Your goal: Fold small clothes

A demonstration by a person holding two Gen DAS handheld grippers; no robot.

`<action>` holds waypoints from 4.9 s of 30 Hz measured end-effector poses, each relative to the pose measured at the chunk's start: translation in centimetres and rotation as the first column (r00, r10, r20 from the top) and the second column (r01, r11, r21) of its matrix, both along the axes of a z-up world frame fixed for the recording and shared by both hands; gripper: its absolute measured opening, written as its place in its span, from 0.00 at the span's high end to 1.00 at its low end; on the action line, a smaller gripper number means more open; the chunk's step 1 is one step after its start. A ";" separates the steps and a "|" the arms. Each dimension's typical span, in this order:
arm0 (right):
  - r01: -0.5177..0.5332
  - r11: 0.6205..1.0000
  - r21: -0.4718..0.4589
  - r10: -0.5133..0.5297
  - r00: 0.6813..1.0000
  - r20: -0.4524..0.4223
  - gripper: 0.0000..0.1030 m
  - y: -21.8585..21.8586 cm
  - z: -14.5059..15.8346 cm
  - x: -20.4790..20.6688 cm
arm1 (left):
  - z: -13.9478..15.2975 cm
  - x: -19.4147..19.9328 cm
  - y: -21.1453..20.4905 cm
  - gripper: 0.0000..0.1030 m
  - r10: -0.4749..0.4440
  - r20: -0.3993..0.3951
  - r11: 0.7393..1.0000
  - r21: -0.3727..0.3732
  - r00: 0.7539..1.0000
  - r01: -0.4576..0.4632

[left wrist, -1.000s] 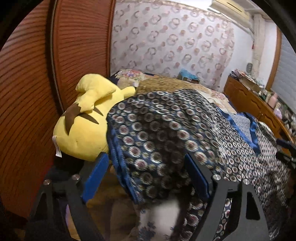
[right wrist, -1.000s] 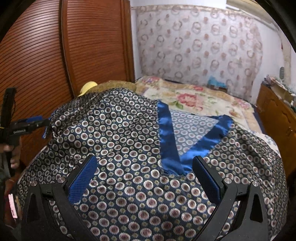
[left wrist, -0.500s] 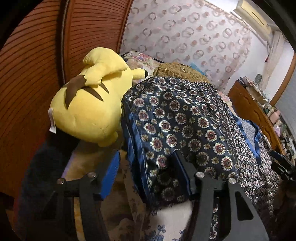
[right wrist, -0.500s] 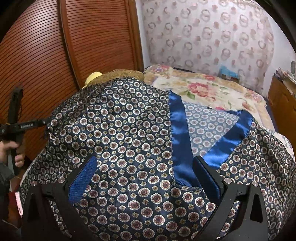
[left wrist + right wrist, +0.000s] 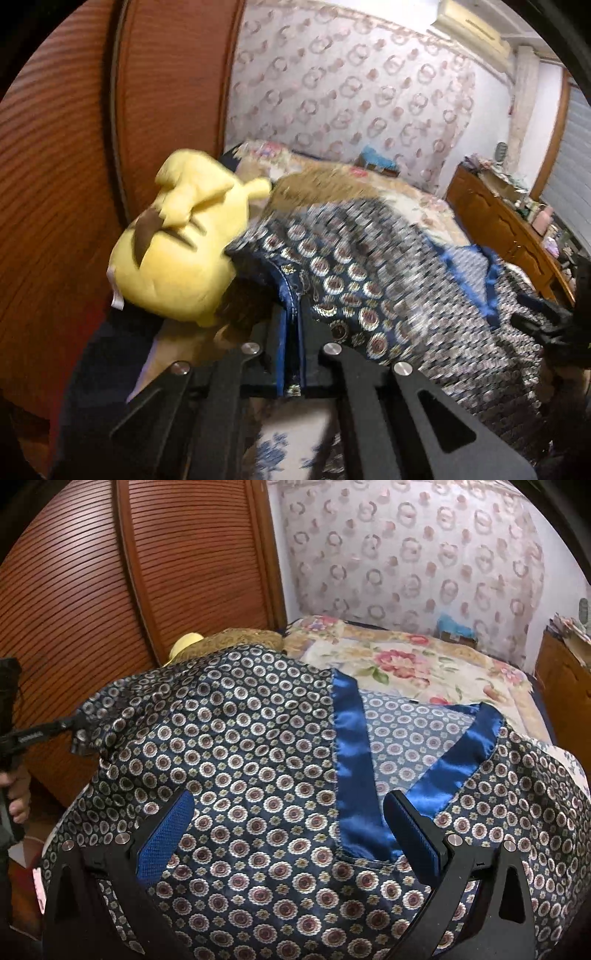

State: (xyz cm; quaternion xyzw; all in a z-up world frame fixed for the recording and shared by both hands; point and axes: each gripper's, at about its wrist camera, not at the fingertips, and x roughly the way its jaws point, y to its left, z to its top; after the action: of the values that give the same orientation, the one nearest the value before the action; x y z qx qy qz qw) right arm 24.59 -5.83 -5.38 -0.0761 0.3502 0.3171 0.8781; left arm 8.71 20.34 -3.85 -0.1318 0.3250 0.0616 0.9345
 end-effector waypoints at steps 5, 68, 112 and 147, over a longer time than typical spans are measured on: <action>0.033 0.999 0.007 -0.034 0.999 0.018 0.00 -1.2 0.6 0.4 | 3.0 3.4 -2.8 0.99 -0.109 0.061 0.994 0.033 0.992 0.107; 0.418 0.907 -0.046 -0.412 0.905 0.105 0.01 -20.1 3.7 -1.6 | -5.5 11.6 -22.4 0.45 -0.480 -0.216 0.857 0.090 0.850 0.507; 0.535 0.821 -0.198 -0.542 0.840 0.022 1.00 -32.8 -0.3 -3.1 | -5.9 12.0 -23.4 0.00 -0.461 -0.245 0.857 0.125 0.853 0.500; 0.364 0.924 -0.118 -0.369 0.929 -0.019 0.60 -22.0 -0.4 4.8 | -0.2 9.7 -15.5 0.00 -0.331 -0.087 0.936 0.094 0.940 0.338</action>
State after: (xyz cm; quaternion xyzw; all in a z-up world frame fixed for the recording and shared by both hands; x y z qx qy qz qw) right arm 29.41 -27.82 -5.81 -0.0523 0.3935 0.1285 0.9088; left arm 18.46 4.89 -4.08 -0.0220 0.3714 -0.0765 0.9250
